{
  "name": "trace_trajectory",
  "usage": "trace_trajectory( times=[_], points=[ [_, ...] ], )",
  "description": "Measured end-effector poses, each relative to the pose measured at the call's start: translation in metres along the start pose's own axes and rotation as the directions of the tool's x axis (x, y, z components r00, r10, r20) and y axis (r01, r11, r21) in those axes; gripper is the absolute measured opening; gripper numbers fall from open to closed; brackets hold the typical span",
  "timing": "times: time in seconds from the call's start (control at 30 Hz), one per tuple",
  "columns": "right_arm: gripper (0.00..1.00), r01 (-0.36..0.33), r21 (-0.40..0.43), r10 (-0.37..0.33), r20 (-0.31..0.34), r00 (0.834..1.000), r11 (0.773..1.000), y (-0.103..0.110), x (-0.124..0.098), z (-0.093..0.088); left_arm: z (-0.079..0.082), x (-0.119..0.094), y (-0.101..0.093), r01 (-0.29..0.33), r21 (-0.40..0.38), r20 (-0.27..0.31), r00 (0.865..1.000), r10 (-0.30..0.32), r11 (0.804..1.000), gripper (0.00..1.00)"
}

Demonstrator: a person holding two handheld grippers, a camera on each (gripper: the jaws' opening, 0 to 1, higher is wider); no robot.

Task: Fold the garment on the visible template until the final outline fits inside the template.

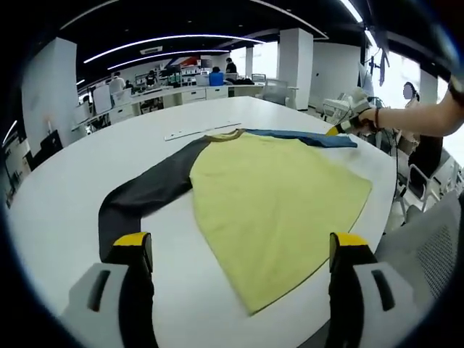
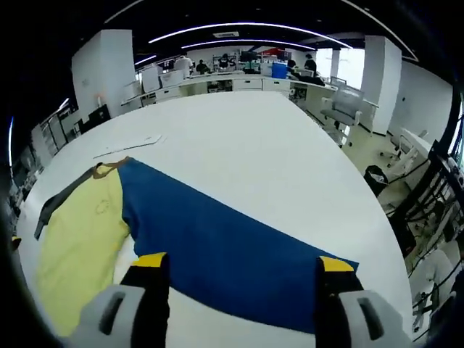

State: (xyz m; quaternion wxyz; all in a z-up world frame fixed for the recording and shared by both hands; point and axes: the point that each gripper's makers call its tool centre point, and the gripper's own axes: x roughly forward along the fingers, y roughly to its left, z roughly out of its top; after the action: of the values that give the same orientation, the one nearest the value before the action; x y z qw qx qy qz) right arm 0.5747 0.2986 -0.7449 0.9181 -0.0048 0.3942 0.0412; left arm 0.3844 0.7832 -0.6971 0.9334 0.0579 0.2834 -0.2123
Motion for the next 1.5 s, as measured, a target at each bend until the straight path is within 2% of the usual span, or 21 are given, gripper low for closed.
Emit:
trace_trajectory(
  times=[0.1,0.3,0.47,0.6,0.7,0.87,0.9,1.03,1.23,1.5],
  points=[
    [0.86,-0.010,-0.009,0.010,-0.018,1.000,1.000,-0.009,-0.003,-0.006,0.000,0.001,-0.001,0.004,0.007,-0.005,1.000,-0.004,1.000,0.99],
    [0.84,-0.012,0.039,0.014,-0.044,0.999,0.999,-0.021,-0.014,-0.020,-0.001,0.001,-0.002,0.006,0.008,-0.006,1.000,-0.006,1.000,0.99],
    [0.82,-0.015,0.133,0.021,-0.049,0.999,0.991,-0.032,-0.021,-0.027,-0.003,0.000,-0.003,0.016,0.020,-0.019,1.000,-0.015,1.000,0.99],
    [0.74,0.002,0.121,0.005,-0.061,0.998,0.993,-0.037,-0.026,-0.031,-0.001,-0.001,-0.002,0.011,0.022,-0.014,1.000,-0.011,1.000,0.99],
    [0.63,0.020,0.107,-0.011,-0.088,0.996,0.994,-0.039,-0.028,-0.040,0.000,-0.001,-0.002,0.010,0.027,-0.019,1.000,-0.010,1.000,0.99],
    [0.46,0.047,0.088,-0.038,-0.091,0.995,0.995,-0.044,-0.029,-0.044,0.005,-0.004,-0.005,0.012,0.038,-0.011,1.000,-0.011,0.999,0.99],
    [0.42,0.059,0.074,-0.053,-0.079,0.995,0.995,-0.047,-0.030,-0.042,0.004,-0.004,-0.004,0.010,0.038,-0.010,1.000,-0.010,0.999,0.99],
    [0.32,0.092,0.066,-0.085,-0.094,0.992,0.994,-0.053,-0.032,-0.045,0.000,-0.005,-0.003,0.006,0.040,-0.027,1.000,-0.005,0.999,0.99],
    [0.24,0.094,0.073,-0.088,-0.085,0.992,0.993,-0.051,-0.029,-0.042,-0.001,-0.006,-0.004,0.003,0.034,-0.032,0.999,-0.002,0.999,0.98],
    [0.15,0.124,0.103,-0.114,-0.093,0.989,0.987,-0.063,-0.028,-0.042,-0.002,-0.008,-0.003,-0.006,0.040,-0.038,0.999,0.007,0.999,0.98]
  ],
)
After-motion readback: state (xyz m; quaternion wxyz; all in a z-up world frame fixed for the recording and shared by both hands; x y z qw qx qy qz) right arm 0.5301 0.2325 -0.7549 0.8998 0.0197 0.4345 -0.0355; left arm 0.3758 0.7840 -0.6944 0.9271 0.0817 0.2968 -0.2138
